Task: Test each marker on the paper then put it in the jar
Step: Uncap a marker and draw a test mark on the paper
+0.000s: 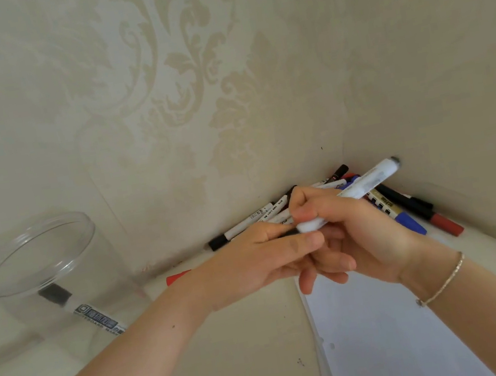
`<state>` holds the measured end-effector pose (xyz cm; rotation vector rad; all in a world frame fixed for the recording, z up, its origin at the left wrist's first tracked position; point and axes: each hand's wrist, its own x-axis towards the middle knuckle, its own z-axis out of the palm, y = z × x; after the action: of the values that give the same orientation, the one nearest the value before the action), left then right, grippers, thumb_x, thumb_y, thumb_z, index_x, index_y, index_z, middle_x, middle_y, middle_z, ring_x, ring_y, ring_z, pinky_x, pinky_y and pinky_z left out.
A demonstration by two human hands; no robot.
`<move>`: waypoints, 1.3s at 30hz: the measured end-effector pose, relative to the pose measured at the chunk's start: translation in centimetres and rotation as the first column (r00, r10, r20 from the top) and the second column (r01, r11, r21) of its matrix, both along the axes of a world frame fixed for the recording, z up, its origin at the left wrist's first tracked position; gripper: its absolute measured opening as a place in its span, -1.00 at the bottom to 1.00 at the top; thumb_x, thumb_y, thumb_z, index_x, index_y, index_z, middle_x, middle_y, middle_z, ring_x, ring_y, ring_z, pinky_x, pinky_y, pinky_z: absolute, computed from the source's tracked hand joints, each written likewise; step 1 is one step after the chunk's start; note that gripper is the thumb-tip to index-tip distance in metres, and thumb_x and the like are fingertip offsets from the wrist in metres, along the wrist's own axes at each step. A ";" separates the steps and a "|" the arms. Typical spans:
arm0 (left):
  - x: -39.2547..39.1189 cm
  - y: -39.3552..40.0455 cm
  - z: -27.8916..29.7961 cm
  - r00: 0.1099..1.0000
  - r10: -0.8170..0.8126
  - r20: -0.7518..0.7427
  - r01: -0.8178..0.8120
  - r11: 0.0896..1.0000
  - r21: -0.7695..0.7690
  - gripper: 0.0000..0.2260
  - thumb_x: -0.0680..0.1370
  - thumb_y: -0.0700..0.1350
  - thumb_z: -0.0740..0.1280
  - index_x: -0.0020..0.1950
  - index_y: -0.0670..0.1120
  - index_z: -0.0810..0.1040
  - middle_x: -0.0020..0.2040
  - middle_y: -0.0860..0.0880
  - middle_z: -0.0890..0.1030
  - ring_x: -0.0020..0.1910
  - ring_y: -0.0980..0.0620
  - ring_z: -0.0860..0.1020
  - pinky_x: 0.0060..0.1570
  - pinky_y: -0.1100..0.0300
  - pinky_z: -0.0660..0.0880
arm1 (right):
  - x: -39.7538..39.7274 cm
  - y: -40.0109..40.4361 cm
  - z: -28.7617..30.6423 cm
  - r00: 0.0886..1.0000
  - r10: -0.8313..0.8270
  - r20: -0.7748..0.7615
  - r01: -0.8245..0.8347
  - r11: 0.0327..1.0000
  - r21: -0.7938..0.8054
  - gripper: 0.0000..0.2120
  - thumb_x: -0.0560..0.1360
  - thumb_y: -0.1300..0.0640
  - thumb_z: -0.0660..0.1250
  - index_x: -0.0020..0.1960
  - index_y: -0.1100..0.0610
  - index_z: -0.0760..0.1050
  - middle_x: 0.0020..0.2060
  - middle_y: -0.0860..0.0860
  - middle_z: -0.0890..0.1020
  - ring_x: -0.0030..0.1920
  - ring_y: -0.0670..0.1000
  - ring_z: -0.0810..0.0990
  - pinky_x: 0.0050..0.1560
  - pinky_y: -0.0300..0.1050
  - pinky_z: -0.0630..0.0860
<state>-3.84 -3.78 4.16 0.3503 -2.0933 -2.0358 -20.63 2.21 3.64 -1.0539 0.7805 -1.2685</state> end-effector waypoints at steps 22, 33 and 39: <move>-0.5 -0.6 -10.0 0.872 0.489 -0.016 -0.188 0.306 -0.933 -0.58 0.44 0.31 0.25 0.05 0.00 0.50 0.01 0.14 0.52 0.00 0.19 0.44 -0.02 0.30 0.36 | -0.7 -2.3 -8.1 0.557 -0.597 -0.577 0.734 0.679 0.007 -0.85 0.41 0.30 0.34 -0.28 0.22 0.40 -0.42 0.12 0.37 -0.41 0.01 0.33 -0.47 -0.26 0.31; -0.5 -0.4 -11.0 0.866 0.482 -0.132 -0.242 0.174 -0.954 -0.63 0.45 0.26 0.26 0.00 -0.02 0.54 -0.06 0.14 0.54 -0.06 0.15 0.46 -0.10 0.32 0.35 | -0.2 -2.4 -8.9 0.479 -0.628 -0.613 0.752 0.654 -0.083 -0.76 0.41 0.30 0.35 -0.35 0.21 0.32 -0.46 0.09 0.37 -0.41 0.01 0.35 -0.42 -0.19 0.38; -0.6 -0.4 -11.1 0.865 0.484 -0.137 -0.245 0.168 -0.955 -0.62 0.46 0.26 0.25 -0.01 -0.02 0.55 -0.04 0.13 0.55 -0.05 0.14 0.47 -0.09 0.28 0.39 | -0.4 -2.4 -9.0 0.447 -0.643 -0.622 0.756 0.643 -0.123 -0.71 0.42 0.33 0.33 -0.38 0.22 0.27 -0.47 0.04 0.32 -0.43 -0.05 0.28 -0.46 -0.32 0.31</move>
<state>-4.39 -4.18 -6.90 0.7347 -2.5438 -0.1695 -20.98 -0.20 -5.31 -1.0309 1.9959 -1.4947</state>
